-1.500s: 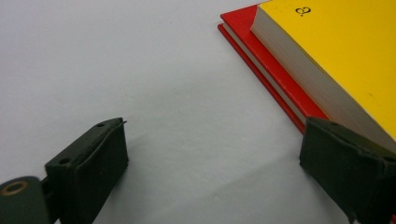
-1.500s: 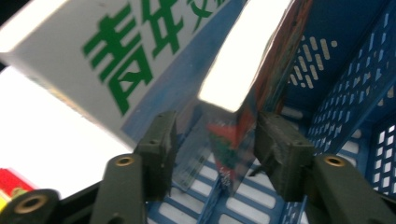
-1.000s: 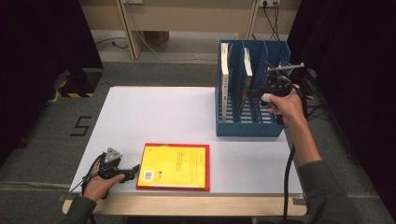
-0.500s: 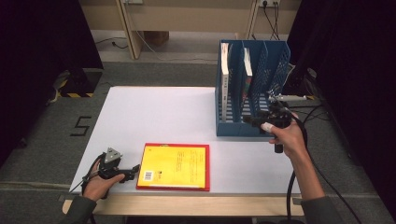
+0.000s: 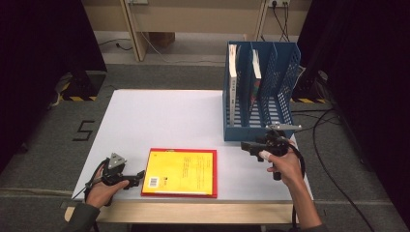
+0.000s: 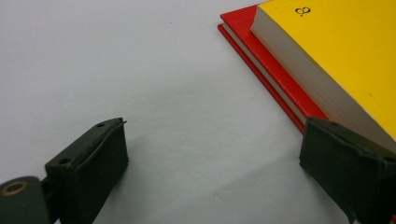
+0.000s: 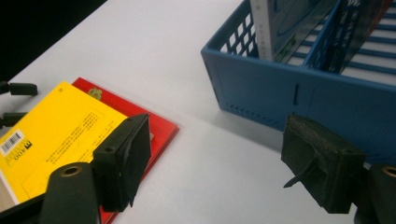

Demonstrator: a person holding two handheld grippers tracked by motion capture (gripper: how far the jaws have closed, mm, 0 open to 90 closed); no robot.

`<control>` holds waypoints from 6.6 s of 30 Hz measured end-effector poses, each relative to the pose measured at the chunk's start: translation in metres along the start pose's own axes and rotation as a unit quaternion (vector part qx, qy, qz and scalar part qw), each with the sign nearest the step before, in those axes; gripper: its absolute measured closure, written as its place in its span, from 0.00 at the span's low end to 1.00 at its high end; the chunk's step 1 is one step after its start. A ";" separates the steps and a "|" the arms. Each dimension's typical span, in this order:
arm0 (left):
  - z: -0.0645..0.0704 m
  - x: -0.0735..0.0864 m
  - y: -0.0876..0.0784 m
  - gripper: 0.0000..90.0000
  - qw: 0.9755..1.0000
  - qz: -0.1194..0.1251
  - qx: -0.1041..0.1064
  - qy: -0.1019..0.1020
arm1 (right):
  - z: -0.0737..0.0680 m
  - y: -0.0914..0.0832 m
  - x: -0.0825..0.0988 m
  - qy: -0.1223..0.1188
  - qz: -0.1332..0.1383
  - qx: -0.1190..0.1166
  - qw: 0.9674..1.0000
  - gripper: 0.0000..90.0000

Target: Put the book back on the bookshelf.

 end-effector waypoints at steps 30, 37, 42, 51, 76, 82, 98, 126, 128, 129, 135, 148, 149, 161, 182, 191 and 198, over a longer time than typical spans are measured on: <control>-0.001 -0.006 -0.009 0.16 1.000 0.011 0.020 -0.020 | -0.037 0.031 0.052 0.002 -0.059 -0.056 0.997 0.29; 0.015 -0.010 -0.013 0.16 0.999 0.014 0.047 -0.011 | -0.045 0.038 0.060 0.011 -0.069 -0.072 0.995 0.29; 0.019 -0.009 -0.015 0.25 0.999 0.010 0.050 -0.011 | -0.048 0.039 0.061 0.009 -0.071 -0.074 0.995 0.29; 0.029 -0.012 -0.020 0.49 0.998 0.010 0.052 0.020 | -0.055 0.045 0.065 0.010 -0.079 -0.085 0.993 0.29; 0.062 -0.014 -0.022 0.27 0.993 0.006 0.084 0.087 | -0.065 0.065 0.079 0.019 -0.111 -0.118 0.987 0.34; 0.068 -0.014 -0.020 0.27 0.992 0.005 0.089 0.088 | -0.072 0.073 0.080 0.029 -0.113 -0.125 0.985 0.31; 0.072 -0.014 -0.018 0.22 0.993 0.002 0.089 0.082 | -0.063 0.079 0.073 0.110 -0.055 -0.086 0.989 0.51; 0.066 -0.013 -0.011 0.00 0.995 -0.001 0.065 0.080 | -0.095 0.069 -0.009 0.059 -0.047 -0.196 0.978 0.65; 0.068 -0.013 -0.010 0.01 0.995 -0.001 0.065 0.081 | -0.107 0.071 -0.011 0.065 -0.063 -0.221 0.971 0.69; 0.069 -0.013 -0.010 0.01 0.994 -0.001 0.065 0.083 | -0.112 0.071 -0.013 0.046 -0.071 -0.218 0.972 0.70; 0.069 -0.012 -0.008 0.00 0.995 -0.004 0.065 0.081 | -0.125 0.065 -0.028 -0.002 -0.099 -0.208 0.973 0.77; 0.056 -0.017 -0.010 0.10 0.996 0.024 0.064 0.052 | -0.150 0.054 -0.058 -0.108 -0.119 -0.176 0.971 0.82; 0.051 -0.017 -0.011 0.09 0.997 0.028 0.060 0.046 | -0.152 0.051 -0.062 -0.117 -0.122 -0.175 0.970 0.83; 0.020 -0.015 -0.011 0.16 0.999 0.029 0.022 0.014 | -0.138 0.013 -0.099 -0.212 -0.152 -0.070 0.963 0.84; -0.004 -0.002 -0.002 0.15 1.000 -0.002 -0.015 -0.011 | -0.050 -0.040 -0.082 -0.145 -0.146 0.009 0.978 0.83; -0.005 -0.001 -0.002 0.14 1.000 0.005 -0.014 -0.008 | -0.055 -0.030 -0.085 -0.116 -0.155 -0.007 0.981 0.81; -0.005 -0.001 -0.002 0.14 1.000 0.004 -0.014 -0.007 | -0.054 -0.028 -0.085 -0.098 -0.162 -0.009 0.982 0.79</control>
Point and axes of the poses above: each handheld gripper's, and its own axes: y roughly forward along the jaws, x roughly out of its underside, z roughly to its right, the point moved 8 cm from there along y, roughly forward along the jaws, and after that the axes turned 6 degrees about z, right-handed, at the moved point
